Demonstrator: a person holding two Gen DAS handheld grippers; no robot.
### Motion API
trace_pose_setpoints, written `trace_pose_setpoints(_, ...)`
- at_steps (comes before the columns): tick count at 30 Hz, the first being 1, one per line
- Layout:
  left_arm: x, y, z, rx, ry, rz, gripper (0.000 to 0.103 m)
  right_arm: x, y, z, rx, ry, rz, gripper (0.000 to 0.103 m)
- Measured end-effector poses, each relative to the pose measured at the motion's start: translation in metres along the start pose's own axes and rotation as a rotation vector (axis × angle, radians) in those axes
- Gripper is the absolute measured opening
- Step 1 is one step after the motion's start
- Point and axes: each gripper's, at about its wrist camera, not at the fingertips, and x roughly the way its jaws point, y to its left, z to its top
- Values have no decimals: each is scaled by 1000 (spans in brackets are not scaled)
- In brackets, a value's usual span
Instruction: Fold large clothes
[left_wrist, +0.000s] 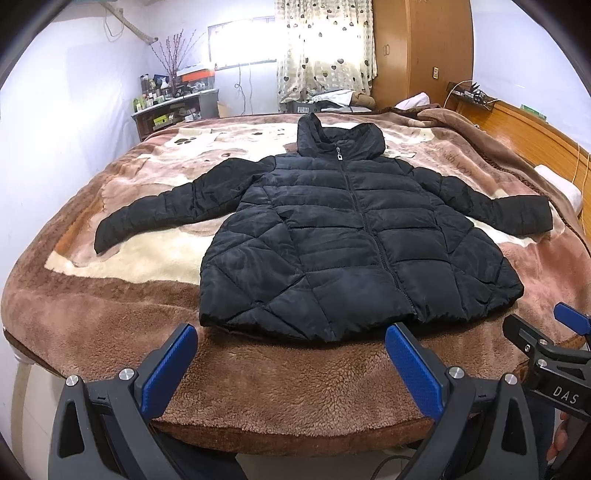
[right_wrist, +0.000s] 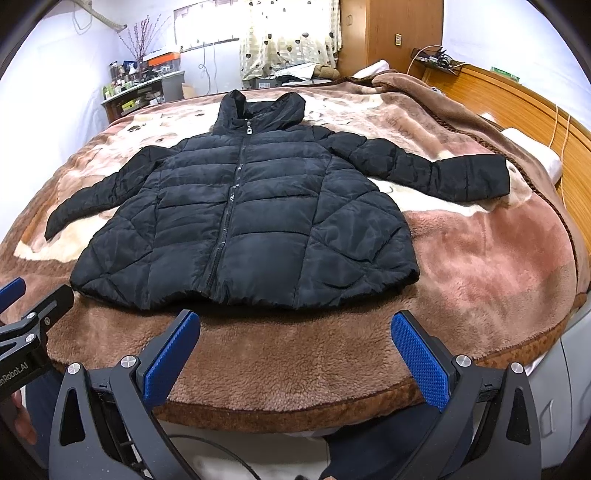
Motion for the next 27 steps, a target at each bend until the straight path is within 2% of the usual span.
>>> trace_pose_setpoints(27, -4, 2, 1, 0, -1, 6, 103, 1, 0, 0, 5, -6, 2, 103)
